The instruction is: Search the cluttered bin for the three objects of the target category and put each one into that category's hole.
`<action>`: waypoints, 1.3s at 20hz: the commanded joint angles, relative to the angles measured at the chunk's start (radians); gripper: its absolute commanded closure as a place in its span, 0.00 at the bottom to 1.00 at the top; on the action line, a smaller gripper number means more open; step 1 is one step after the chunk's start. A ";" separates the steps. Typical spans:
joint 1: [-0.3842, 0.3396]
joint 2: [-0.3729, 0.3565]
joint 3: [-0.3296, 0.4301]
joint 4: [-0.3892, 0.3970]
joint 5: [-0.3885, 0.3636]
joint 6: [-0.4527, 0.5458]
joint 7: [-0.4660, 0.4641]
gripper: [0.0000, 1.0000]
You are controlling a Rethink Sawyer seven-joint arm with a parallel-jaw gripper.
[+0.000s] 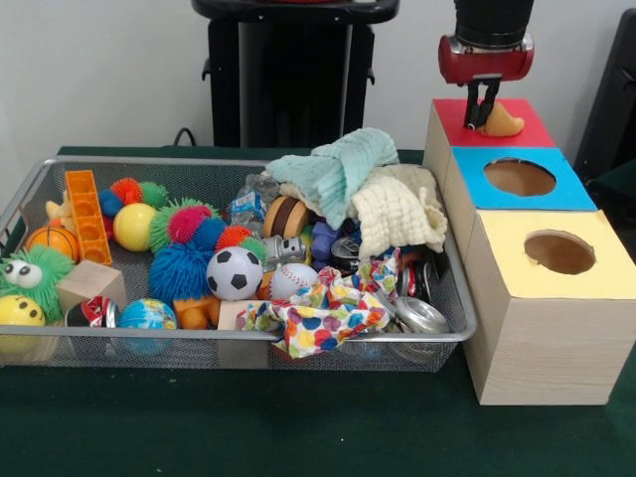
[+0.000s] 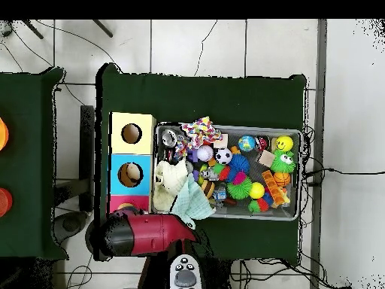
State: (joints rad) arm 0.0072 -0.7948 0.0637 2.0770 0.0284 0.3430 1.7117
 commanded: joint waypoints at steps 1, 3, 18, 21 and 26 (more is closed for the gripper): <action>-0.083 0.355 0.012 -0.239 -0.093 -0.355 0.086 1.00; -0.098 0.364 0.028 -0.245 -0.104 -0.360 0.082 1.00; -0.128 0.416 0.040 -0.316 -0.185 -0.347 0.084 1.00; -0.145 0.407 0.052 -0.306 -0.193 -0.338 0.081 1.00; -0.148 0.410 0.053 -0.309 -0.208 -0.328 0.083 1.00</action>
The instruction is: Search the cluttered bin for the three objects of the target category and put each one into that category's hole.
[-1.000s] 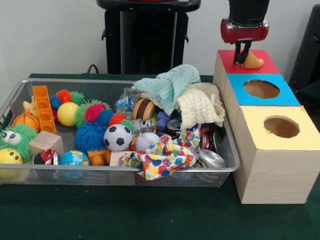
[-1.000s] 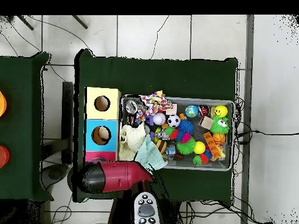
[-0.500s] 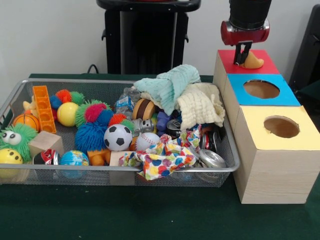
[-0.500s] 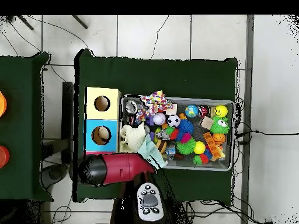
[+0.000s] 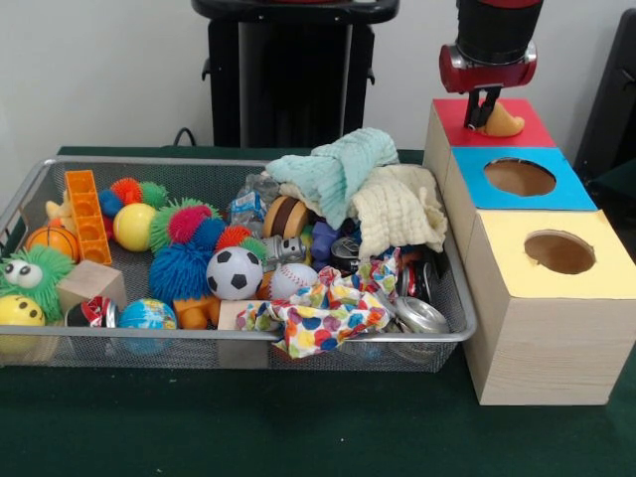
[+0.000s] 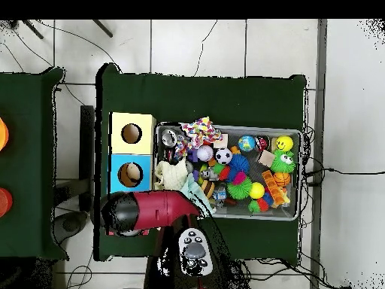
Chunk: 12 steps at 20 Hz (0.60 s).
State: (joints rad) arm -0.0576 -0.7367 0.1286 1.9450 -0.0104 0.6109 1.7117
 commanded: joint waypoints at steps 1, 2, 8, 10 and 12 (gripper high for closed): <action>-0.074 0.347 -0.021 -0.178 -0.172 -0.590 0.091 1.00; -0.072 0.342 -0.022 -0.175 -0.172 -0.580 0.095 1.00; -0.010 0.350 -0.083 -0.141 -0.173 -0.607 0.166 1.00; 0.003 0.352 -0.095 -0.116 -0.162 -0.636 0.194 1.00; 0.014 0.342 -0.101 -0.088 -0.150 -0.651 0.216 1.00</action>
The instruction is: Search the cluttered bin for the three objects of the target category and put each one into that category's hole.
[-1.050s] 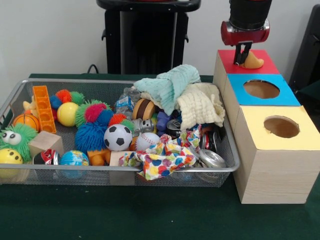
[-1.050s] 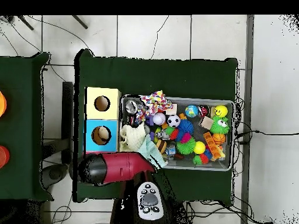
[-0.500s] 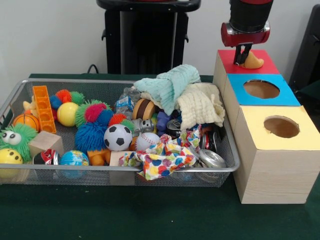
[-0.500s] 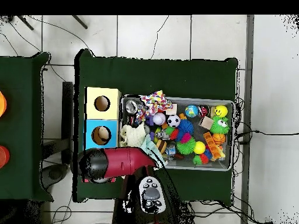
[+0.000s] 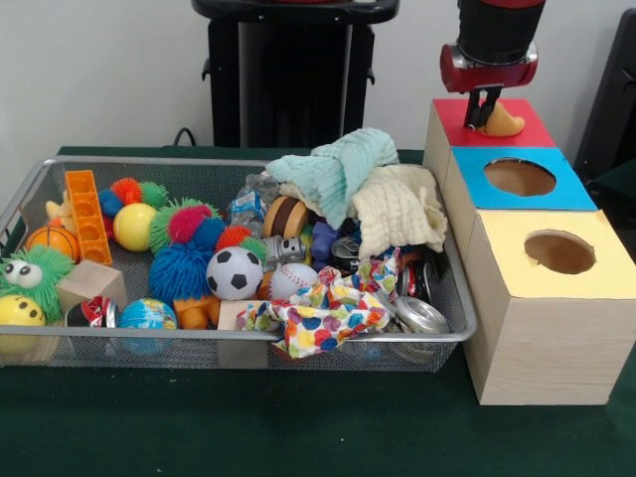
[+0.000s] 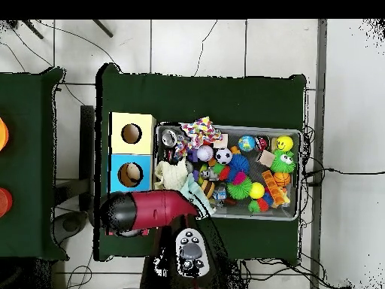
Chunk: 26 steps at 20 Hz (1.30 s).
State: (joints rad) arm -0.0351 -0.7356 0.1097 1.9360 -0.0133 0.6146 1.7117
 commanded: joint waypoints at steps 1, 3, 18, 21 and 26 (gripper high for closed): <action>-0.003 0.336 -0.085 -0.066 -0.143 -0.660 0.224 1.00; -0.006 0.329 -0.077 -0.037 -0.133 -0.665 0.227 1.00; -0.007 0.435 -0.097 -0.076 -0.131 -0.731 0.199 1.00; 0.009 0.432 -0.114 -0.064 -0.126 -0.746 0.221 1.00; 0.046 0.403 -0.161 -0.036 -0.139 -0.812 0.253 1.00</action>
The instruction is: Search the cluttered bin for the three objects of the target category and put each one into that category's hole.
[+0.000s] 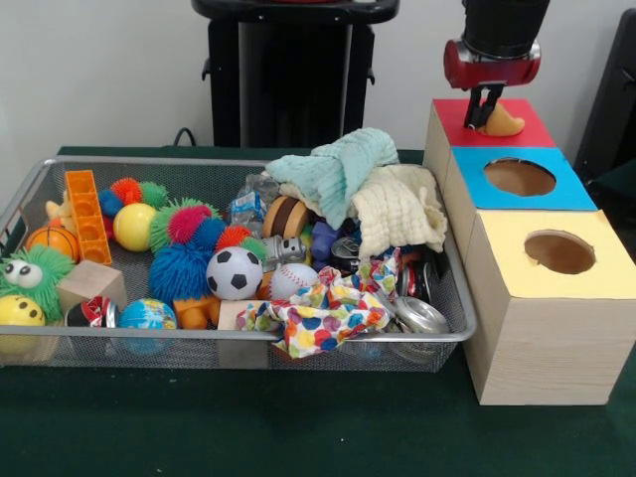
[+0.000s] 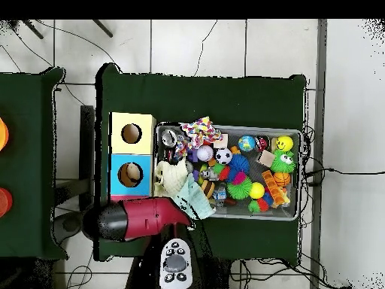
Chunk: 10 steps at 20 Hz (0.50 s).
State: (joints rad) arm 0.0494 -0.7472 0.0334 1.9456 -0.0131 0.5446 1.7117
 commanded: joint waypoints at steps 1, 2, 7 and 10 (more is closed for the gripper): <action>-0.033 0.400 -0.090 -0.036 -0.134 -0.727 0.258 1.00; -0.044 0.383 -0.081 -0.020 -0.134 -0.721 0.253 1.00; -0.064 0.201 -0.060 0.070 -0.121 -0.551 0.210 1.00; -0.138 0.096 0.009 0.137 -0.101 -0.478 0.154 1.00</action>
State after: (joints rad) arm 0.0340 -0.7812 0.0445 2.0202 -0.0147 0.4249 1.7117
